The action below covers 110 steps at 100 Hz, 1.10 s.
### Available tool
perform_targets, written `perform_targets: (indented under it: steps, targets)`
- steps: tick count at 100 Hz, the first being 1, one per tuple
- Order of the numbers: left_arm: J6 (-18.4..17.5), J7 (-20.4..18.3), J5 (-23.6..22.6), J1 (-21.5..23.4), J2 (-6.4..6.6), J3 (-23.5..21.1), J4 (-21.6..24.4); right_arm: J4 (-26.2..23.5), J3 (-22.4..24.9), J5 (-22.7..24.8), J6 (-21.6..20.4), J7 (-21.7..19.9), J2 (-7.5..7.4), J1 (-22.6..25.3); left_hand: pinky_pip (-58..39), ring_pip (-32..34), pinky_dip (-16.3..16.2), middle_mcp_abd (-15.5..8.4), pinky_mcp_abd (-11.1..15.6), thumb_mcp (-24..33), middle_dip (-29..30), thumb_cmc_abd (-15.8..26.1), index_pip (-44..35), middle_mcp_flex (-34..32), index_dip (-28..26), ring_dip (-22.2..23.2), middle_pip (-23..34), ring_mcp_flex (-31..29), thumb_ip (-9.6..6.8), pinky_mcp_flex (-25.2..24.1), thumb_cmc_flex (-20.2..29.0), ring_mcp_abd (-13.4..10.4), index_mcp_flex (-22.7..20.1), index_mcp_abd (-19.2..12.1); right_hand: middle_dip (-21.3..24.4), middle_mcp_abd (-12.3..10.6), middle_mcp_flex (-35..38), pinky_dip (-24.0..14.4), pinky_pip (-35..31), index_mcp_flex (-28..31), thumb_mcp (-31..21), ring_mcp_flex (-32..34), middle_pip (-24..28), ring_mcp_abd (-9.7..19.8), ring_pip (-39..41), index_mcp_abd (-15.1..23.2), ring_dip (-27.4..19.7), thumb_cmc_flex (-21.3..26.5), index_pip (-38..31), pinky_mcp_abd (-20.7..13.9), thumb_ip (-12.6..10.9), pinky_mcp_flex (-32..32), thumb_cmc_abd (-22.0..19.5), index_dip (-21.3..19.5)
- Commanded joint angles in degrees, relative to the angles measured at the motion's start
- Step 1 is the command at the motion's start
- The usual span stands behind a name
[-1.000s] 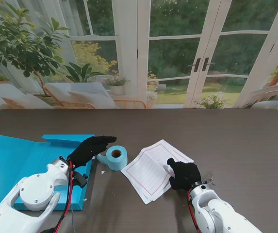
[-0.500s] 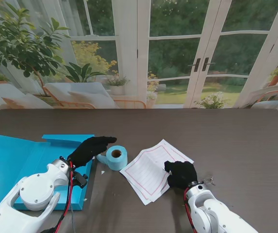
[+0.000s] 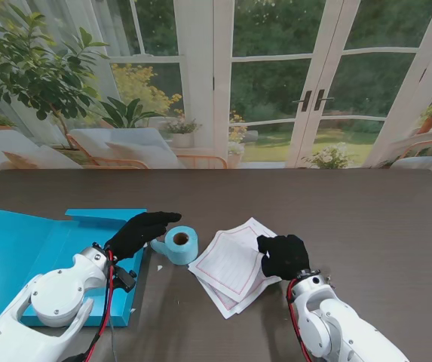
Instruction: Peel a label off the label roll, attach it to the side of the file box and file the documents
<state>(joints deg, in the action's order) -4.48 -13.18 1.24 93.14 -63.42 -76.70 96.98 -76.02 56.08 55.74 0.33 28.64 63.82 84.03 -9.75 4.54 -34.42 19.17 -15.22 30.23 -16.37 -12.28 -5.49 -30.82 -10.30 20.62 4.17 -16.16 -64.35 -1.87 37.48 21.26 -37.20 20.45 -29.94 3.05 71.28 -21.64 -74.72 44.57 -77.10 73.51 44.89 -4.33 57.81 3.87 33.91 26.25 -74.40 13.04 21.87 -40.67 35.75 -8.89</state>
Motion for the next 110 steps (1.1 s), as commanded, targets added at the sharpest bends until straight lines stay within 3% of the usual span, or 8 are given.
perform_targets:
  steps: [1, 46, 75, 110]
  targets:
    - [0.3, -1.0, 0.0, 0.1, -0.10, 0.0, 0.3, -1.6, 0.4, 0.1, -0.8, -0.8, 0.23, -0.3, 1.1, -0.3, -0.6, -0.2, 2.6, -0.9, 0.2, 3.1, 1.0, 1.9, 0.2, 0.2, -0.8, 1.2, 2.24, -1.5, -1.3, 0.3, 1.1, -0.2, -1.5, 0.5, 3.5, 0.7, -2.9, 1.0, -4.0, 2.0, 1.0, 2.0, 2.8, 0.0, 1.0, 0.9, -2.8, -0.8, 1.6, -6.9, 2.3, -0.7]
    - [0.7, -0.1, 0.0, 0.1, -0.33, 0.2, 0.4, -4.2, 3.0, -3.1, -2.8, -2.2, 0.94, -0.5, 1.1, -0.3, -0.6, 0.4, 2.5, -0.8, 0.2, 3.3, 1.1, 1.9, 0.2, 0.2, -0.8, 1.3, 2.25, -1.7, -1.2, 0.5, 1.2, -0.1, -5.6, 0.4, 8.2, -0.9, -3.2, 3.4, -7.2, 2.1, 3.2, 5.7, 13.2, -2.0, 4.7, 0.7, -5.4, 0.4, 2.4, -14.2, 5.4, -1.0]
    - [0.3, 0.2, 0.3, -0.4, -0.45, 0.5, -0.3, -3.6, 3.6, -3.9, -4.7, -1.8, 1.11, -1.3, 1.0, -0.3, -0.7, 0.6, 2.4, -0.8, 0.2, 3.4, 1.0, 1.6, 0.2, 0.3, -0.7, 1.3, 2.22, -1.6, -1.2, 0.7, 0.9, 0.1, -8.1, -0.9, 11.9, -3.6, -5.6, 5.3, -8.0, 2.2, 5.2, 9.0, 20.4, -2.6, 8.2, -0.8, -6.2, 1.0, 2.7, -19.5, 5.9, -2.6]
    - [-0.5, 0.5, 0.9, -1.3, -0.62, 1.2, -1.4, -3.5, 4.3, -5.1, -7.6, -1.0, 1.44, -1.9, 1.1, -0.4, -0.7, 0.6, 2.2, -0.8, 0.2, 3.2, 1.0, 1.6, 0.2, 0.3, -0.7, 1.5, 2.17, -1.7, -1.2, 0.5, 0.8, 0.0, -10.3, -1.7, 12.1, -6.7, -8.6, 6.5, -8.2, 2.3, 9.3, 11.2, 24.1, -2.1, 10.3, -1.6, -6.5, 0.2, 2.7, -20.7, 6.0, -3.9]
